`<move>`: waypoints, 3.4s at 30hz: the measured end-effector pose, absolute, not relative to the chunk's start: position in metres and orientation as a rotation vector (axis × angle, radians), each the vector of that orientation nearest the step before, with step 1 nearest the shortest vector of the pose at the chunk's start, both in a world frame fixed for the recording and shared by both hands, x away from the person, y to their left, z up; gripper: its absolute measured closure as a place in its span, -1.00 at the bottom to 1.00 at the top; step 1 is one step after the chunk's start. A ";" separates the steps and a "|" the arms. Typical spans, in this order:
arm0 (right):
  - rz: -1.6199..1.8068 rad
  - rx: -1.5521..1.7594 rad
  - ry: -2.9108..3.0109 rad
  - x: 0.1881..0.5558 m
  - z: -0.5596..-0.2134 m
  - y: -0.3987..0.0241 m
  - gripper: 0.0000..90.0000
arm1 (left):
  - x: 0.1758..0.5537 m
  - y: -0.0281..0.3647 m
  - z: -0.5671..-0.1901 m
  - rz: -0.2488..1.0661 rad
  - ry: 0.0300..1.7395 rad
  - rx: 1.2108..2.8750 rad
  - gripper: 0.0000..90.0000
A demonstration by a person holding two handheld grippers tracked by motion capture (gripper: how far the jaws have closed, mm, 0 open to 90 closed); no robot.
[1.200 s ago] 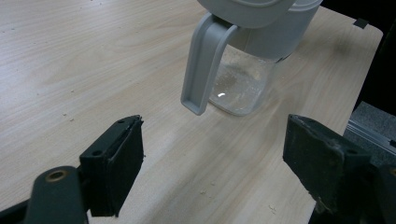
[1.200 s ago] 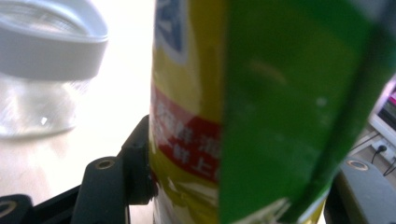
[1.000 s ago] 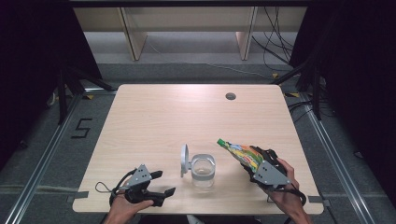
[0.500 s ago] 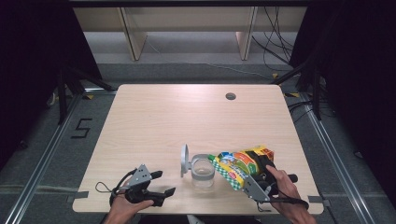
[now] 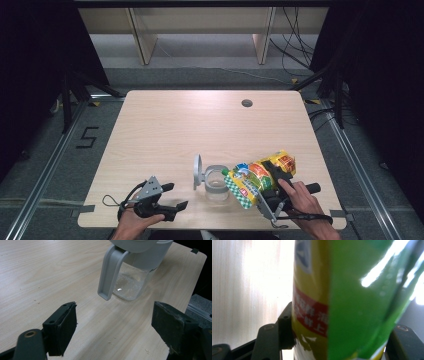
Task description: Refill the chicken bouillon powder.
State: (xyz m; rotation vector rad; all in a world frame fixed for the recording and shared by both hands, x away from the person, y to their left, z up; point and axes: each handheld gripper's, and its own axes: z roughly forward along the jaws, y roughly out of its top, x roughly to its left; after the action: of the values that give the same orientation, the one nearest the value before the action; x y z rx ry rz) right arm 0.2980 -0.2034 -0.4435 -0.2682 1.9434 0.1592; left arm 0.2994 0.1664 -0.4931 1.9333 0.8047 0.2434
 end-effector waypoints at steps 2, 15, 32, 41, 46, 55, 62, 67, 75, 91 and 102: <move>0.136 -0.290 1.940 0.298 -0.444 -0.201 -0.03 | 0.299 0.166 -0.493 0.243 0.810 1.938 -0.56; 0.051 -0.371 1.912 0.296 -0.441 -0.192 -0.01 | 0.299 0.166 -0.494 0.256 0.812 1.951 -0.56; -0.064 -0.528 1.867 0.302 -0.425 -0.186 0.00 | 0.300 0.167 -0.494 0.265 0.790 1.960 -0.56; -0.079 -0.551 1.845 0.303 -0.423 -0.184 0.03 | 0.300 0.168 -0.494 0.263 0.792 1.956 -0.56; -0.137 -0.611 1.814 0.303 -0.418 -0.182 0.03 | 0.300 0.168 -0.493 0.264 0.790 1.959 -0.56; -0.162 -0.650 1.797 0.303 -0.415 -0.181 0.03 | 0.300 0.168 -0.494 0.263 0.790 1.958 -0.56; -0.163 -0.620 1.793 0.301 -0.415 -0.182 0.03 | 0.300 0.168 -0.494 0.261 0.791 1.959 -0.56; -0.197 -0.655 1.781 0.301 -0.413 -0.181 0.03 | 0.299 0.168 -0.493 0.264 0.789 1.957 -0.56; -0.206 -0.682 1.764 0.301 -0.412 -0.180 0.03 | 0.299 0.167 -0.494 0.260 0.796 1.944 -0.56; -0.233 -0.702 1.769 0.301 -0.411 -0.176 0.03 | 0.299 0.167 -0.494 0.257 0.811 1.948 -0.56; -0.233 -0.705 1.765 0.302 -0.410 -0.178 0.06 | 0.299 0.167 -0.494 0.255 0.812 1.948 -0.56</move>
State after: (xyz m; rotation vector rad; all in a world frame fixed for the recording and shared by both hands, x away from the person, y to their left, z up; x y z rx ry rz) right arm 0.3019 -0.1781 -0.4104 -0.7054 1.7649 -0.2326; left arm 0.2988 0.1666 -0.4944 1.9481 0.8116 0.2548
